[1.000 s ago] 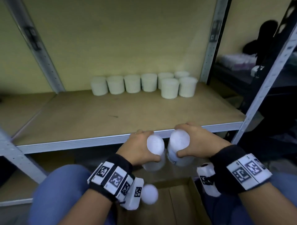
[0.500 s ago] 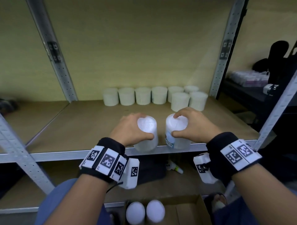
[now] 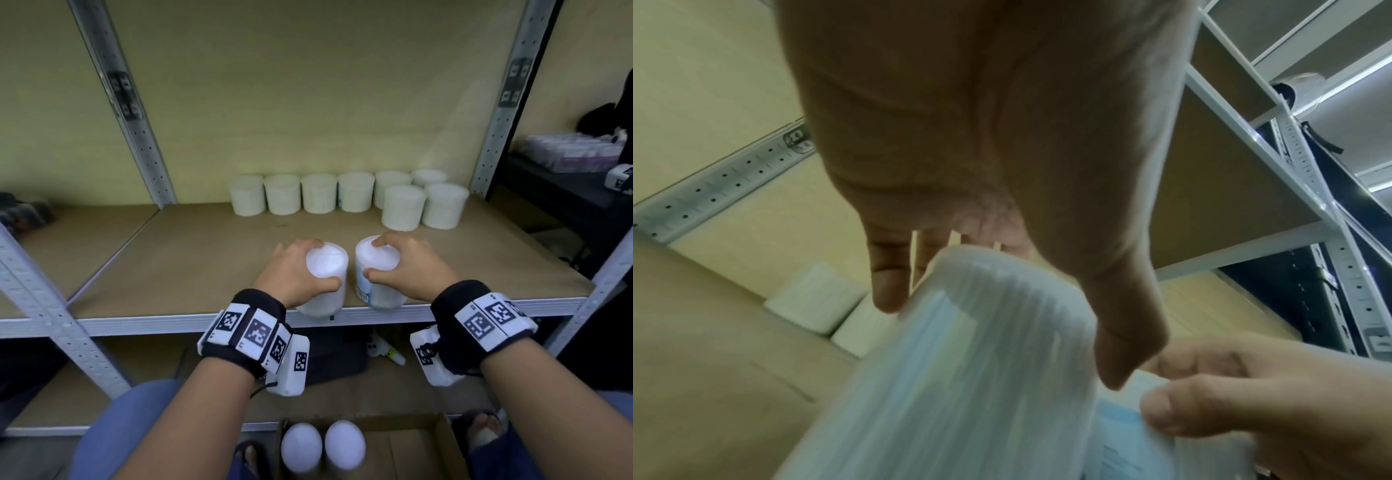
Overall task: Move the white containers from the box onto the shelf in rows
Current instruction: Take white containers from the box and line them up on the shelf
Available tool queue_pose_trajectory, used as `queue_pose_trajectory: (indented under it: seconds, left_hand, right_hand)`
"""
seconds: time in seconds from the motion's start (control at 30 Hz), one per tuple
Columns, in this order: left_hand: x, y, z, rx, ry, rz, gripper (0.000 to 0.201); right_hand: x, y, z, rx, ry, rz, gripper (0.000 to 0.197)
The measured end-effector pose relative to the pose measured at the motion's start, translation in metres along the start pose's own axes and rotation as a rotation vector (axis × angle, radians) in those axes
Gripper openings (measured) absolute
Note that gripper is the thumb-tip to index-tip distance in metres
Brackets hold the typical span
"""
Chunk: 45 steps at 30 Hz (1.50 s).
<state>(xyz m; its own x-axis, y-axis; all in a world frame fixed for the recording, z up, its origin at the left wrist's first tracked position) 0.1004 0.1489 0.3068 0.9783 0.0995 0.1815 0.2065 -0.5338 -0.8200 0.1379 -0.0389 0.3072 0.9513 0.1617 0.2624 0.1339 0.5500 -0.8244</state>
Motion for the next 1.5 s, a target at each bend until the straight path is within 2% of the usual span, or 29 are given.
queue_pose_trajectory:
  seconds: [0.17, 0.23, 0.37, 0.5, 0.6, 0.9, 1.5]
  left_hand:
    - [-0.001, -0.003, -0.003, 0.018, 0.024, 0.041, 0.080]
    - [-0.003, -0.010, -0.003, 0.068, 0.055, 0.017, 0.079]
    - [-0.016, -0.026, -0.015, 0.052, 0.159, -0.073, 0.042]
    - [-0.023, -0.023, -0.025, 0.093, 0.197, -0.077, 0.029]
    - [-0.022, -0.014, -0.024, 0.099, 0.192, -0.062, 0.029]
    - [-0.006, -0.007, -0.015, 0.050, 0.194, -0.121, 0.026]
    - [0.088, 0.010, -0.001, 0.063, 0.151, -0.118, 0.028]
  right_hand:
    - [-0.005, -0.008, 0.009, -0.053, -0.063, 0.034, 0.065]
    - [-0.009, -0.017, 0.010, -0.066, -0.077, 0.007, 0.064]
    - [-0.018, -0.030, 0.013, -0.117, -0.113, -0.017, 0.043]
    - [-0.023, -0.030, 0.020, -0.165, -0.145, 0.040, 0.034]
    - [-0.024, -0.025, 0.020, -0.180, -0.142, 0.059, 0.031]
    - [-0.011, -0.015, 0.020, -0.155, -0.191, -0.005, 0.027]
    - [0.081, 0.014, 0.007, -0.155, -0.132, -0.044, 0.028]
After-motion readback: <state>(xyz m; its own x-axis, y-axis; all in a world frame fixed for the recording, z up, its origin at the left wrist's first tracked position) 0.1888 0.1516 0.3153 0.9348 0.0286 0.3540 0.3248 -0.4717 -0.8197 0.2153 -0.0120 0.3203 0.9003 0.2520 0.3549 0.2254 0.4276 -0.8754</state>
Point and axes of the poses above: each hand's wrist, its own x-axis towards the middle knuckle, its own y-axis out of the palm, z = x × y, the point moved 6 cm from there along x, towards the middle knuckle, and after that the axes turned 7 degrees about -z, right-handed, at the moved point
